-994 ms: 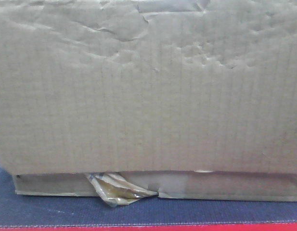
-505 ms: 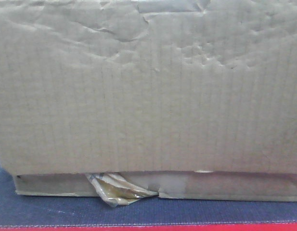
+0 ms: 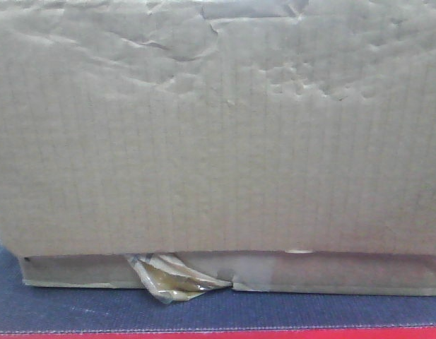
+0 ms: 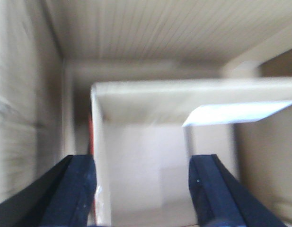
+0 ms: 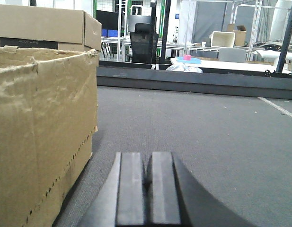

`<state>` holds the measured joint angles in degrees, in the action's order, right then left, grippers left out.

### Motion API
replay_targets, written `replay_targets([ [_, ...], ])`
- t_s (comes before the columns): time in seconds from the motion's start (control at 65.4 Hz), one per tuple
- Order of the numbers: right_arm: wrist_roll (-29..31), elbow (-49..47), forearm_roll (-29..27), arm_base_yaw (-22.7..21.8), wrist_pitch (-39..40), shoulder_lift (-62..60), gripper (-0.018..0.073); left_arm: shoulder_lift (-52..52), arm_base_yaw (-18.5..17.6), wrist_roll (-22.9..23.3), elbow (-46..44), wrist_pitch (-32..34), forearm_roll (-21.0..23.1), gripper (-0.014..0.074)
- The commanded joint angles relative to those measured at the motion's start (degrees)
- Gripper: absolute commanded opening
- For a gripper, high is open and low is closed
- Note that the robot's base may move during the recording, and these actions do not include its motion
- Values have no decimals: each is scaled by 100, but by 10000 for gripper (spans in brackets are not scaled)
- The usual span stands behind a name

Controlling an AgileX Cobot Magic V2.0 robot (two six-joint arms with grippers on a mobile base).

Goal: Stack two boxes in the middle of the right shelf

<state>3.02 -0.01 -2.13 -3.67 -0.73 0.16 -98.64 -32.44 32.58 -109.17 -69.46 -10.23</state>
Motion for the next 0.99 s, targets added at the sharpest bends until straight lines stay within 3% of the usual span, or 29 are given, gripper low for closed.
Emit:
replay_targets([
  [0.0,6,1,-15,-16,114,-16,-160,278,-24,-132,-195,-51,-222,340],
  [0.107,6,1,-15,-16,114,-16,-160,505,-24,-270,-131,-51,-765,340],
  [0.168,6,1,-15,-16,114,-16,-160,593,74,-280,-58,-51,-831,340],
  [0.55,6,1,-15,-16,114,-16,-160,619,648,-760,882,-51,-264,340],
  [0.979,6,1,-15,-16,114,-16,-160,619,715,-854,1527,-51,-191,340],
])
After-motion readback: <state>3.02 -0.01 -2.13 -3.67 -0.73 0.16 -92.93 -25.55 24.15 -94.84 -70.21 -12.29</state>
